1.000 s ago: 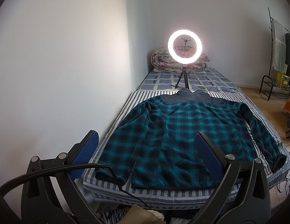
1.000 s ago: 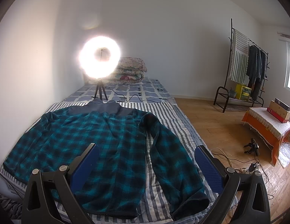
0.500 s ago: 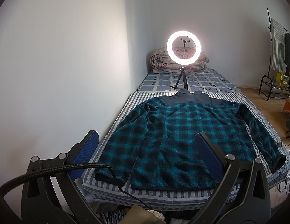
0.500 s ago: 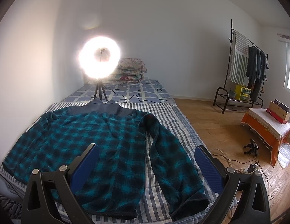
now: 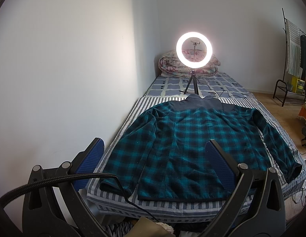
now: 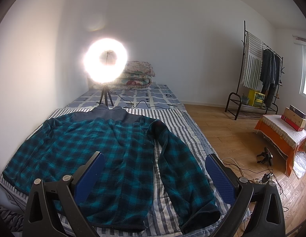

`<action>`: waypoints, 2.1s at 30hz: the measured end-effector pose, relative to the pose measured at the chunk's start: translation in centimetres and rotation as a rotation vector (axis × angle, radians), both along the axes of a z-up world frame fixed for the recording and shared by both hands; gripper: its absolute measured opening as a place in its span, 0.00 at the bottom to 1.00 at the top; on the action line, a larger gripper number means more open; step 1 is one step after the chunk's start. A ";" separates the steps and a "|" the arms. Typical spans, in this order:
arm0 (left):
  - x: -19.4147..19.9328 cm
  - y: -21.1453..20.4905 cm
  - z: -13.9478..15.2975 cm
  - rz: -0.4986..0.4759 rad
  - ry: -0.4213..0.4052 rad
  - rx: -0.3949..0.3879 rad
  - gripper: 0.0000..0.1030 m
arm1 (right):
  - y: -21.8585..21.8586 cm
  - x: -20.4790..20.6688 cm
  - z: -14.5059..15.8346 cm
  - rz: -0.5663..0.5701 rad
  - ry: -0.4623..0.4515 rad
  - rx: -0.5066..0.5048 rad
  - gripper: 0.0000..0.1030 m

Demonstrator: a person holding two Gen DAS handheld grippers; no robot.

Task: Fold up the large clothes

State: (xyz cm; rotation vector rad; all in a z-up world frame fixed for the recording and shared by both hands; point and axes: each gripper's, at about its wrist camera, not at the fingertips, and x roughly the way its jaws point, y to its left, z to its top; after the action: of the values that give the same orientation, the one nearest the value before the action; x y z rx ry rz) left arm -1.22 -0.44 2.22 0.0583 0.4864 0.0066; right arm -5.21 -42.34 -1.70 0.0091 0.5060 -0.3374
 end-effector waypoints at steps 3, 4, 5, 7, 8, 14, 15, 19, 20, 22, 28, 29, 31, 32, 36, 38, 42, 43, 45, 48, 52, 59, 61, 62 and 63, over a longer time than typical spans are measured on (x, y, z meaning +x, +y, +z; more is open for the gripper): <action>0.0 0.0 0.0 0.001 -0.001 0.000 1.00 | -0.1 0.0 0.1 0.000 0.000 0.000 1.00; 0.0 0.0 0.0 0.000 -0.001 0.000 1.00 | -0.1 0.0 0.1 0.001 0.000 0.000 1.00; 0.0 0.0 0.0 0.001 -0.002 0.000 1.00 | 0.0 0.0 0.0 0.000 -0.001 0.000 1.00; 0.0 0.0 0.0 0.000 -0.001 0.000 1.00 | 0.0 0.0 -0.1 0.000 -0.001 -0.001 1.00; 0.0 0.0 0.0 0.000 -0.001 0.000 1.00 | 0.1 0.0 -0.1 0.001 -0.001 -0.001 1.00; 0.0 0.0 0.0 0.000 -0.002 0.001 1.00 | 0.0 0.0 0.0 0.000 -0.001 -0.001 1.00; 0.0 0.1 0.0 -0.001 -0.002 0.001 1.00 | 0.1 0.0 -0.1 0.000 -0.001 -0.001 1.00; 0.0 0.1 -0.1 -0.001 -0.001 0.000 1.00 | 0.0 0.1 0.1 0.001 -0.001 0.001 1.00; 0.0 0.1 -0.1 -0.001 -0.001 0.000 1.00 | 0.1 0.1 0.0 0.001 -0.002 0.000 1.00; 0.0 0.1 -0.1 -0.001 -0.001 0.001 1.00 | 0.1 0.1 0.0 0.001 -0.002 0.000 1.00; 0.5 0.3 0.1 0.008 0.007 0.007 1.00 | 0.3 0.5 0.5 0.008 -0.002 0.004 1.00; 0.7 0.5 0.1 0.011 0.010 0.008 1.00 | 0.4 0.6 0.5 0.010 -0.001 0.005 1.00; 1.2 0.6 -0.1 0.015 0.016 0.010 1.00 | 0.7 0.8 0.4 0.015 0.000 0.006 1.00; 1.4 0.7 -0.1 0.017 0.018 0.012 1.00 | 0.9 1.0 0.4 0.019 0.000 0.008 1.00; 2.3 1.3 -0.6 0.034 0.023 0.031 1.00 | 1.4 1.5 0.4 0.031 0.001 0.015 1.00; 2.9 1.8 -0.8 0.041 0.035 0.041 1.00 | 1.7 2.0 0.5 0.040 0.003 0.018 1.00; 4.2 2.8 -1.5 0.060 0.055 0.069 1.00 | 2.3 3.0 0.6 0.053 0.004 0.023 1.00; 4.4 3.1 -1.7 0.065 0.061 0.072 1.00 | 2.5 3.3 0.6 0.056 0.005 0.024 1.00; 5.1 3.8 -2.2 0.073 0.072 0.086 1.00 | 3.0 4.0 0.6 0.062 0.008 0.027 1.00; 5.9 5.0 -2.9 0.086 0.089 0.103 1.00 | 3.6 5.0 0.6 0.075 0.010 0.032 1.00; 7.6 7.0 -4.2 0.056 0.135 0.071 1.00 | 4.7 6.5 0.6 0.113 0.009 0.023 1.00; 10.9 10.5 -7.2 0.018 0.225 -0.011 0.87 | 8.0 9.2 0.6 0.267 -0.069 -0.043 1.00; 12.0 11.2 -8.1 0.011 0.263 -0.024 0.84 | 9.1 10.3 0.4 0.313 -0.066 -0.058 1.00; 12.7 11.7 -8.7 0.008 0.289 -0.039 0.83 | 9.6 10.8 0.3 0.334 -0.059 -0.056 1.00; 13.4 12.1 -9.4 0.010 0.314 -0.053 0.82 | 10.0 11.3 0.0 0.363 -0.050 -0.042 1.00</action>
State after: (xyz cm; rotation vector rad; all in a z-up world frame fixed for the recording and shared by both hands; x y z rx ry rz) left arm 12.17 11.67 -7.17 0.0043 0.8004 -0.0055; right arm 6.09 -32.36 -1.67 -0.1136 0.4413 0.0080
